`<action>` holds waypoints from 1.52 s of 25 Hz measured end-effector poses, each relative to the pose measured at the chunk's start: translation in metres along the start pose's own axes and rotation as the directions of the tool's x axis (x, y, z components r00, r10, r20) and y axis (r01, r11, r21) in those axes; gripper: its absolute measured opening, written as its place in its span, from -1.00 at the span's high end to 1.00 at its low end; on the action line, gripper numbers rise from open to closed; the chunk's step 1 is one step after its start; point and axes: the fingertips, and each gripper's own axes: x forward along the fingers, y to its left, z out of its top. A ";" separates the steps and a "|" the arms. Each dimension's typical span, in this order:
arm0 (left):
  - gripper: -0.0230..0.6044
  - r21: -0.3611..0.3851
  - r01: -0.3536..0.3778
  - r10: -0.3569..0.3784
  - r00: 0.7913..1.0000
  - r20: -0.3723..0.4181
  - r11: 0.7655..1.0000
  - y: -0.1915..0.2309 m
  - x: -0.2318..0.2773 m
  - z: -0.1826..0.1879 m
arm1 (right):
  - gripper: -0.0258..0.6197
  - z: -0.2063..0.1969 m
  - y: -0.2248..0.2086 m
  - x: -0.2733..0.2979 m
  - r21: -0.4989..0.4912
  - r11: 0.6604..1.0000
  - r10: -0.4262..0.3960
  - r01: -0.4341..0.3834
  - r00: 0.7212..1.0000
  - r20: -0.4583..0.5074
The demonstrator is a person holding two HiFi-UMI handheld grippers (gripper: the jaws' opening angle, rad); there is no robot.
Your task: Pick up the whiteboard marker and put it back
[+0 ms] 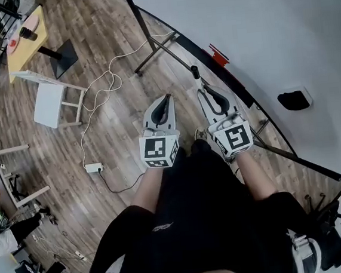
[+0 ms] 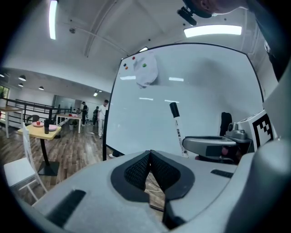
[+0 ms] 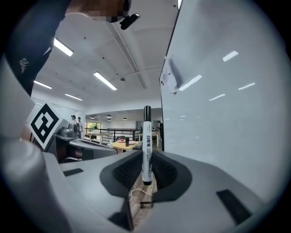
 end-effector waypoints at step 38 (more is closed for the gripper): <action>0.90 -0.105 -0.311 0.320 0.945 0.074 0.945 0.259 -0.153 -0.009 | 0.74 0.012 0.238 0.185 -0.087 0.944 0.321 -0.319 0.947 0.014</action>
